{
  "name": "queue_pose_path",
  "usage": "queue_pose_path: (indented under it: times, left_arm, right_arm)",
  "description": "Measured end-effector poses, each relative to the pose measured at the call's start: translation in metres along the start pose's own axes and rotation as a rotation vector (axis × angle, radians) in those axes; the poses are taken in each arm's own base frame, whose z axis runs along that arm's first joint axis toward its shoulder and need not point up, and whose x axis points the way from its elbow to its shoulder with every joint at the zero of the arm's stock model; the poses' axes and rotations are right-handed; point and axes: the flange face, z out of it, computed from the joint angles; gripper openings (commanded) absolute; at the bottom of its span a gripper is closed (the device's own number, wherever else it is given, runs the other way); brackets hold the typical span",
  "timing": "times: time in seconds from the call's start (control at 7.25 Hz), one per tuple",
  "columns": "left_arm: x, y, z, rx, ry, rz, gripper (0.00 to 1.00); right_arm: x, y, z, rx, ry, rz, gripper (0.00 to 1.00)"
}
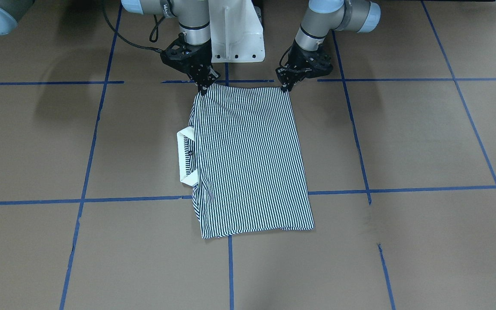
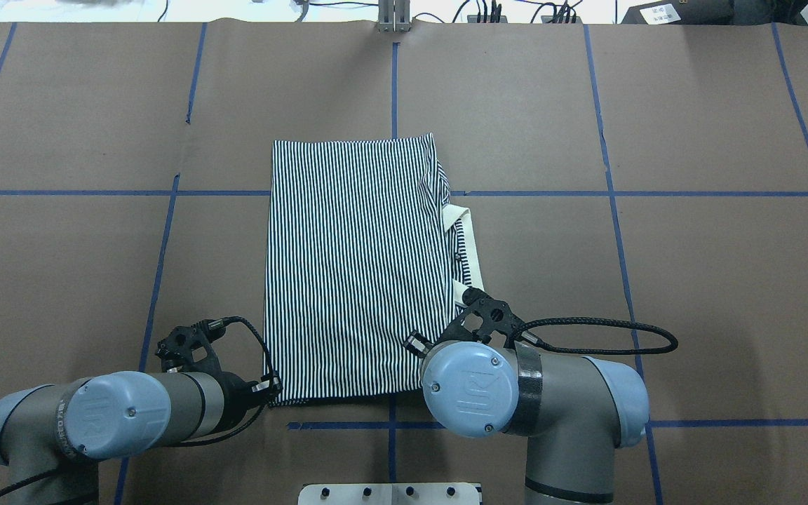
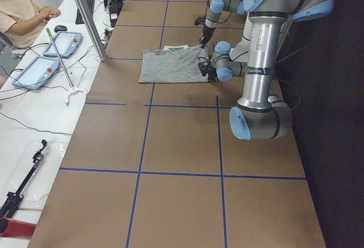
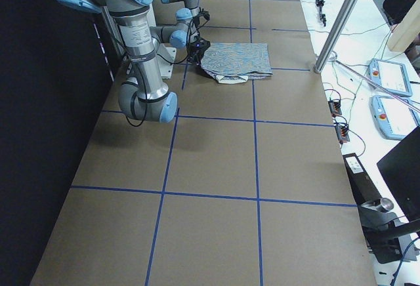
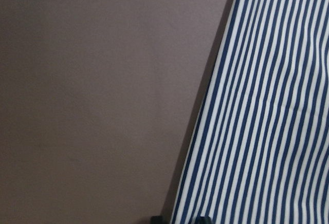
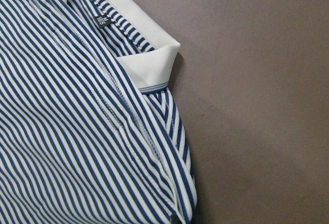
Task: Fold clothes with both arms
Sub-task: 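Grasp the shirt's near edge with both grippers and lift it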
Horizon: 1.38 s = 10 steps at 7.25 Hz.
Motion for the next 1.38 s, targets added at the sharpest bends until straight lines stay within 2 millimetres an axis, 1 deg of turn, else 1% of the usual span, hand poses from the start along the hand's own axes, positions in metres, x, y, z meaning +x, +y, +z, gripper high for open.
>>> queue_pose_path:
  times: [0.28, 0.41, 0.55, 0.69, 0.83, 0.97, 1.1, 1.24, 1.38]
  left_arm:
    - [0.001, 0.002, -0.001, -0.003, 0.003, 0.002, 0.0]
    - [0.005, 0.003, -0.008, -0.007, 0.017, 0.002, 0.0]
    - [0.012, 0.004, -0.023, -0.012, 0.041, 0.001, 0.0]
    - [0.022, 0.006, -0.046, -0.02, 0.07, 0.001, 0.0]
    - [0.035, 0.01, -0.075, -0.028, 0.093, 0.001, 0.0]
    - [0.047, 0.006, -0.099, -0.021, 0.113, -0.004, 0.0]
    - [0.064, -0.014, -0.118, 0.016, 0.147, -0.018, 0.0]
    - [0.085, -0.045, -0.13, 0.067, 0.179, -0.021, 0.0]
    - [0.101, -0.08, -0.132, 0.114, 0.185, 0.0, 0.0]
  right_arm:
    - [0.0, -0.001, 0.0, 0.001, 0.0, -0.001, 0.0]
    - [0.0, -0.002, 0.0, 0.002, -0.001, 0.0, 0.0]
    - [0.003, -0.003, -0.002, 0.002, -0.002, 0.0, 0.0]
    - [0.012, -0.006, -0.009, -0.003, -0.009, -0.001, 0.0]
    - [0.023, -0.011, -0.026, -0.01, -0.026, -0.001, 0.0]
    - [0.028, -0.019, -0.041, -0.007, -0.041, 0.003, 0.0]
    - [0.022, -0.032, -0.051, 0.006, -0.059, 0.013, 0.0]
    - [0.002, -0.053, -0.059, 0.032, -0.087, 0.028, 0.0]
    - [-0.026, -0.078, -0.065, 0.063, -0.114, 0.051, 0.0]
